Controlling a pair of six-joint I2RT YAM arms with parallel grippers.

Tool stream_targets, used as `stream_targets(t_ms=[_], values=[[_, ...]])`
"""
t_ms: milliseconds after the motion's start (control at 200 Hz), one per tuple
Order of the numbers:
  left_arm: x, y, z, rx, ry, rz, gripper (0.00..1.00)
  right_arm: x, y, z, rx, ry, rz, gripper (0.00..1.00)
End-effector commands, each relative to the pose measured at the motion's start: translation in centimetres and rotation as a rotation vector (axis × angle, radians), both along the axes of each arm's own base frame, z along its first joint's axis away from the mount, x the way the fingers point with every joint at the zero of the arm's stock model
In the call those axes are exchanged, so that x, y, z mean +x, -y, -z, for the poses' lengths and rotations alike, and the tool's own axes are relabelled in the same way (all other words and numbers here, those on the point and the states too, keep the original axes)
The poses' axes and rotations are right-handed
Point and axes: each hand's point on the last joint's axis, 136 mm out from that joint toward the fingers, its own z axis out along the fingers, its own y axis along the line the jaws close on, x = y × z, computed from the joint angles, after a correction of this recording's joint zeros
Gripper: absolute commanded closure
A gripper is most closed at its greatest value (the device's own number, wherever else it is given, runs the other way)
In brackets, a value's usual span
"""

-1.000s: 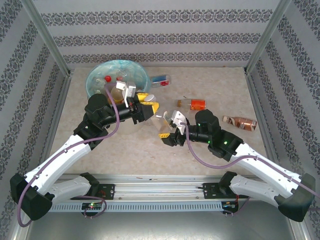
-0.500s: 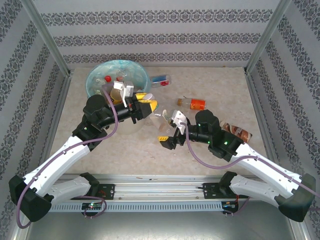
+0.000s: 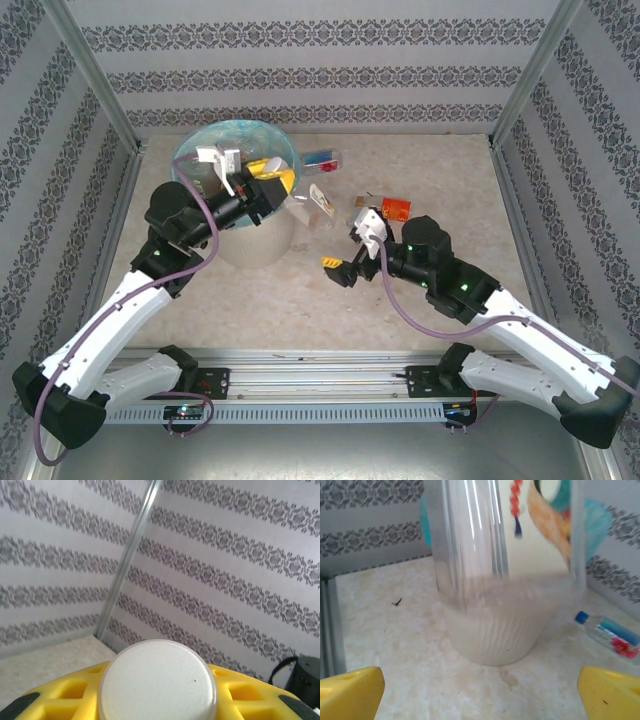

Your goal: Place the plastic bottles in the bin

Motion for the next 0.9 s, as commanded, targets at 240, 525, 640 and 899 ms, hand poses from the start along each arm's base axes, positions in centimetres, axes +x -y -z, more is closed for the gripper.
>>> stream_targets(t_ms=[240,525,640,899], values=[[5.4,-9.9,-5.5,0.317,0.077,-0.717,1.0,-0.2,2.8,-2.4,0.025,0.076,0.107,0.02],[8.2,-16.0,-6.5,0.476,0.07,-1.017,1.0,1.1,3.8,0.6,-0.066,0.005,0.201,0.02],[8.4,-13.2,-5.8,0.429,0.053,-0.84,1.0,2.5,5.3,2.9,-0.165,-0.069,0.327,0.02],[6.8,-6.1,-4.8,0.391,0.074,-0.483,1.0,3.4,11.1,9.2,-0.272,-0.358,0.6,0.02]])
